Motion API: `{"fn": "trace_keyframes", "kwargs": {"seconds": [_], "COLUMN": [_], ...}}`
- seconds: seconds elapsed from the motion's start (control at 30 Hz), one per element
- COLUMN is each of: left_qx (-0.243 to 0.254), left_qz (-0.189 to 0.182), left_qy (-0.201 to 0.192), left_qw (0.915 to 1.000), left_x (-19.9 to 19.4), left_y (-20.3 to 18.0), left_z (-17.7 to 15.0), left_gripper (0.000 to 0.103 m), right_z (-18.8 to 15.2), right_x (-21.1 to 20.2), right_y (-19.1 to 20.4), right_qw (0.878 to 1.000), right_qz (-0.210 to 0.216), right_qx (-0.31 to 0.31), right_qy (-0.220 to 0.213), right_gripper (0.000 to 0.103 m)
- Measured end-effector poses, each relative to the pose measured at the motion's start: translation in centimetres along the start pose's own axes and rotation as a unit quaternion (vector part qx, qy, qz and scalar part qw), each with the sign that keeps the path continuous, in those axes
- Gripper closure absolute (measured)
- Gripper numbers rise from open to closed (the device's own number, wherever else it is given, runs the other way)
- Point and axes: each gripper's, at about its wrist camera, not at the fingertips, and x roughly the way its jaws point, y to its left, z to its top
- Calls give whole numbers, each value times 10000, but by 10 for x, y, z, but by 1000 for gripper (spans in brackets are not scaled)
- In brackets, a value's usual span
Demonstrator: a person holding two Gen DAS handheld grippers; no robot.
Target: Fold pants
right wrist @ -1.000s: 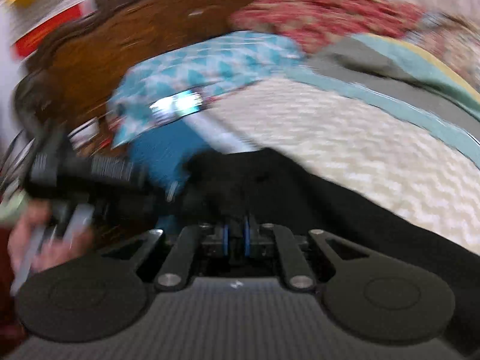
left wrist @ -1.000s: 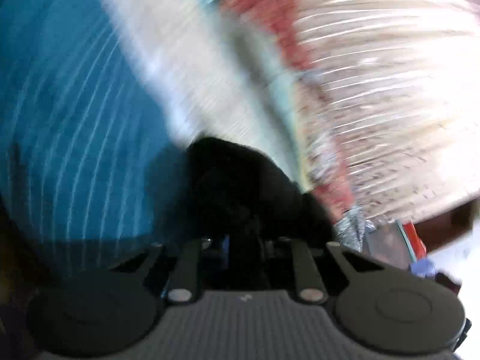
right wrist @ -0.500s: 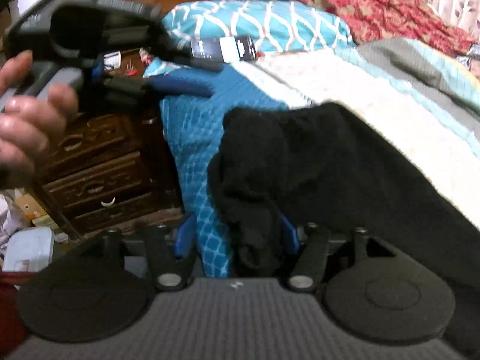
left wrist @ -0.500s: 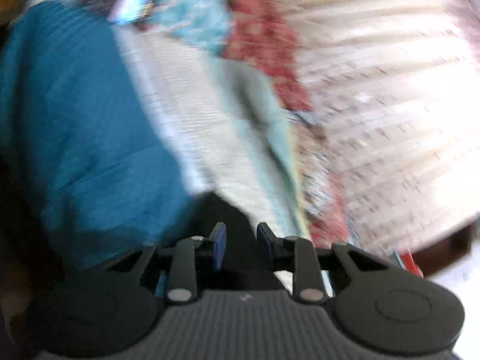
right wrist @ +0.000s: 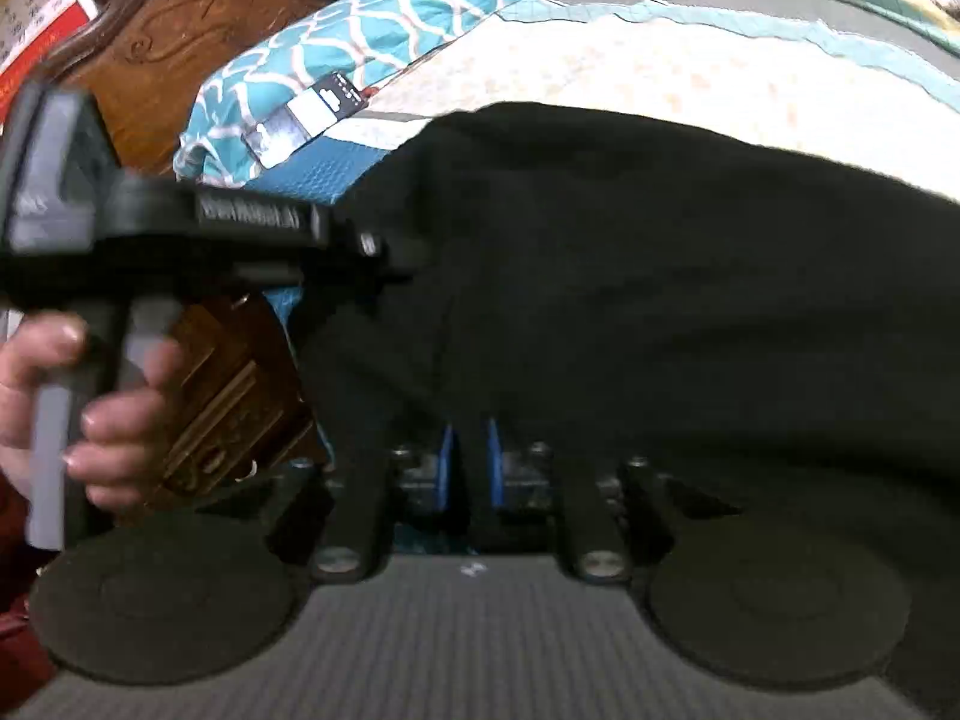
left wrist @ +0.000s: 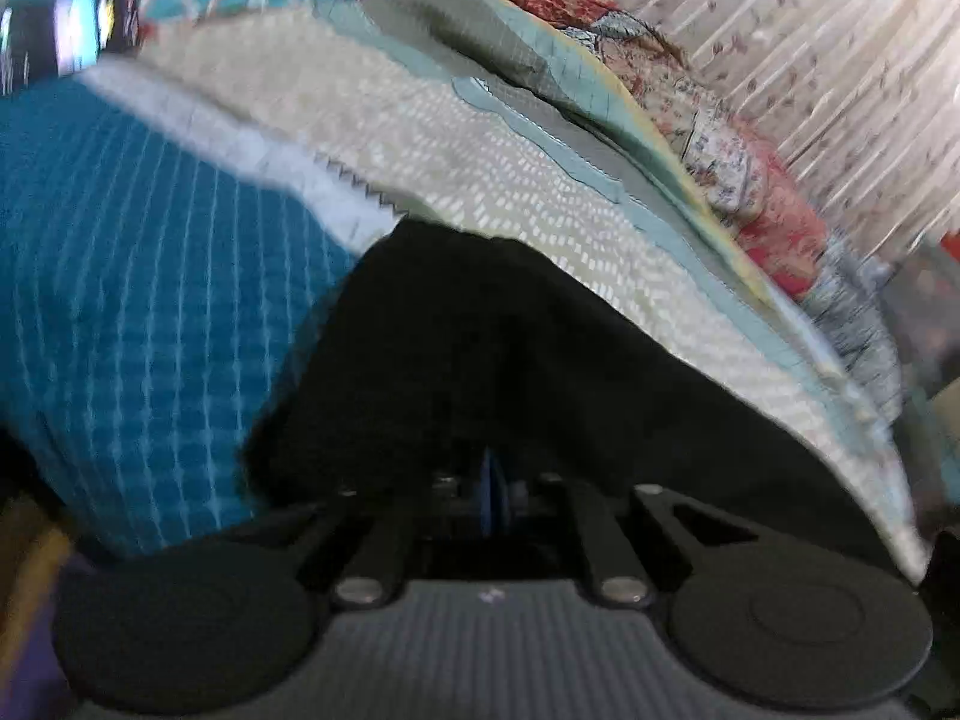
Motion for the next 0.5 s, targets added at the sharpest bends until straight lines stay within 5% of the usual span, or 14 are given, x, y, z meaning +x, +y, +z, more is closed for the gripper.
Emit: {"fn": "trace_keyframes", "kwargs": {"seconds": [0.17, 0.3, 0.4, 0.5], "left_qx": [6, 159, 595, 943], "left_qz": [209, -163, -355, -510], "left_qy": [-29, -59, -34, 240], "left_qw": [9998, 9997, 9976, 9939], "left_x": [-7, -17, -12, 11], "left_y": [-24, -52, -84, -117], "left_z": [11, 16, 18, 11], "left_gripper": [97, 87, 80, 75], "right_z": [7, 0, -23, -63], "right_x": [-9, -61, -111, -158], "right_y": [1, -39, -80, -138], "right_qw": [9996, 9934, 9761, 9385], "right_qz": [138, -194, -888, -1682], "right_qx": [-108, 461, 1078, 2052], "right_qy": [-199, -1036, -1667, -2211], "right_gripper": [83, 76, 76, 74]}}
